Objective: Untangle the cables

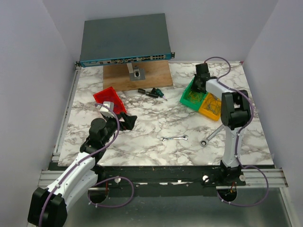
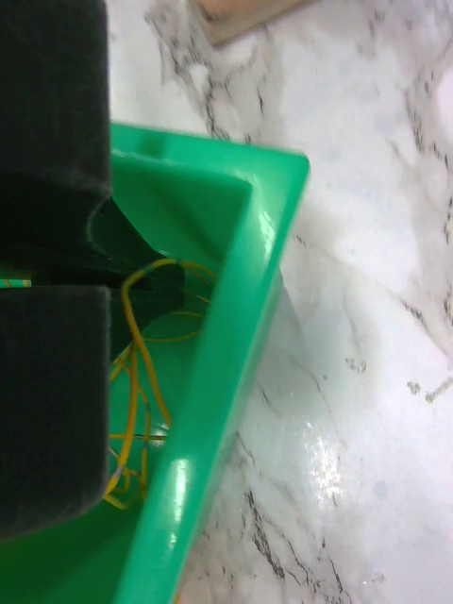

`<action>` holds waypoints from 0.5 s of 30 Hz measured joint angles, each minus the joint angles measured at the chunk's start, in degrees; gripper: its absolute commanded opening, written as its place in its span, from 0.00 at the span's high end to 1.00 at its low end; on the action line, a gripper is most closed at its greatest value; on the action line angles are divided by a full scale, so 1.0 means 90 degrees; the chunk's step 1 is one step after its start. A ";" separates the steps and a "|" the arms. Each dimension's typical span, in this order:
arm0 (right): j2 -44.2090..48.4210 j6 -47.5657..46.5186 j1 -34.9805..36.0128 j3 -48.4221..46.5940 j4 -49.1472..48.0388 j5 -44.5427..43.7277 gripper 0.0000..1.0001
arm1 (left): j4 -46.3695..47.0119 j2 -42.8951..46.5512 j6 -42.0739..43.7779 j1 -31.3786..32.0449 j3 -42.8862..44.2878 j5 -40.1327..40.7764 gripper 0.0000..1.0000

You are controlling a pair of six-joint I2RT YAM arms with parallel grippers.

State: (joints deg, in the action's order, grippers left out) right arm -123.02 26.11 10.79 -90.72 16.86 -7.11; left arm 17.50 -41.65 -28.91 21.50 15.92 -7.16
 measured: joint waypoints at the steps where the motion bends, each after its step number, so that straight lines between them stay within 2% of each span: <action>1: -0.0114 0.0000 0.0000 -0.0087 0.0027 -0.0087 0.99 | 0.0000 0.0000 0.0000 0.0000 0.0000 0.0000 0.01; 4: -0.0240 0.0017 0.0000 -0.0163 0.0066 -0.0253 0.97 | -0.0002 0.0000 0.0000 0.0000 0.0000 0.0000 0.01; 10: -0.0158 -0.0024 0.0007 -0.0163 0.0148 -0.0350 0.69 | -0.0002 -0.0027 0.0000 0.0000 0.0000 0.0000 0.01; 15: 0.0440 -0.0119 0.0007 -0.0109 0.0430 -0.0347 0.59 | -0.0002 -0.0041 0.0000 0.0000 0.0000 -0.0002 0.01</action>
State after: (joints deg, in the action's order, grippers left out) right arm -119.07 25.04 10.85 -91.70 20.73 -10.24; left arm 17.47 -42.02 -28.91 21.50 15.92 -7.18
